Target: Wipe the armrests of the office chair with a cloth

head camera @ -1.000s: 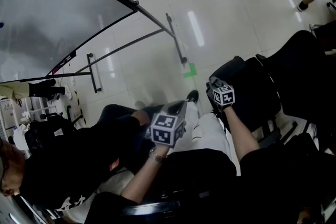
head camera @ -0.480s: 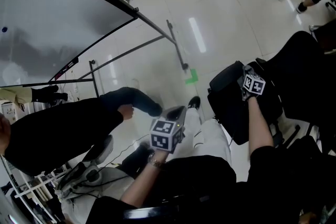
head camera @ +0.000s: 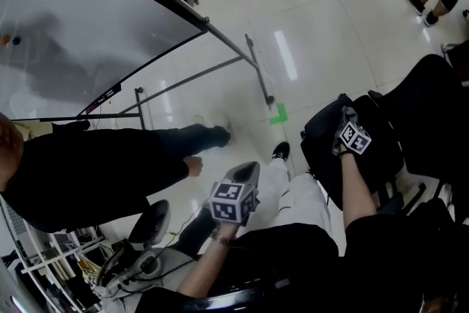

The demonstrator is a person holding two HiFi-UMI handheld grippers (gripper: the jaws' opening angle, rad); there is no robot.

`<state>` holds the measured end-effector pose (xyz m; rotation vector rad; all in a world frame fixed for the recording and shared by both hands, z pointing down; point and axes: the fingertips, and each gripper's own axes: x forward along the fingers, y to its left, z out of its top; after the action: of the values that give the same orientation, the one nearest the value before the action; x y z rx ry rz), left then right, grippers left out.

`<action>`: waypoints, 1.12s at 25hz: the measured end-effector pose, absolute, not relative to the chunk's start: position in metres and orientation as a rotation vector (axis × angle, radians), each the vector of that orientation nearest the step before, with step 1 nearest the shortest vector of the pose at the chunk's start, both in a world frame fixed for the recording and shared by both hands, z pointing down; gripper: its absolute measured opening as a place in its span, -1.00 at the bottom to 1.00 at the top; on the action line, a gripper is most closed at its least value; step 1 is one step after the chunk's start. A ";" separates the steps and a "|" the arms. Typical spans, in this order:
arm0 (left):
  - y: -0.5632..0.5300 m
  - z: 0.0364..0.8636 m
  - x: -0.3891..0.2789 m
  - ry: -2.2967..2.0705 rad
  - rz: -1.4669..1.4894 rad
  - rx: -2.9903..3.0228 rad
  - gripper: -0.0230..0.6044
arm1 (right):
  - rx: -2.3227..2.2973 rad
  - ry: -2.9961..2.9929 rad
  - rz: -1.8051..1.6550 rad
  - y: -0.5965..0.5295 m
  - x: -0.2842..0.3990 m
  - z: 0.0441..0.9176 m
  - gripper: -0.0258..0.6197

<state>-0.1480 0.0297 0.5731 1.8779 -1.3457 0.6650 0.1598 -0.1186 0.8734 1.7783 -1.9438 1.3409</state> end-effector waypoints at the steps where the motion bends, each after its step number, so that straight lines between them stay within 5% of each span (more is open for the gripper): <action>1: 0.029 0.572 -0.149 -1.347 0.662 1.878 -0.94 | 1.728 -1.975 1.365 -0.110 0.141 0.873 -0.85; 11: 0.001 0.563 -0.146 -1.301 0.640 1.957 -0.94 | 1.004 -2.047 1.338 0.002 -0.030 0.856 -0.85; 28: -0.088 0.462 0.060 -0.830 0.567 2.506 -0.94 | 1.776 -1.909 1.156 -0.065 0.111 0.527 -0.86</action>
<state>0.0598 -0.0876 0.4621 2.5064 -0.8295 0.5672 0.1113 -0.0653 0.5271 1.7761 -1.9091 1.1561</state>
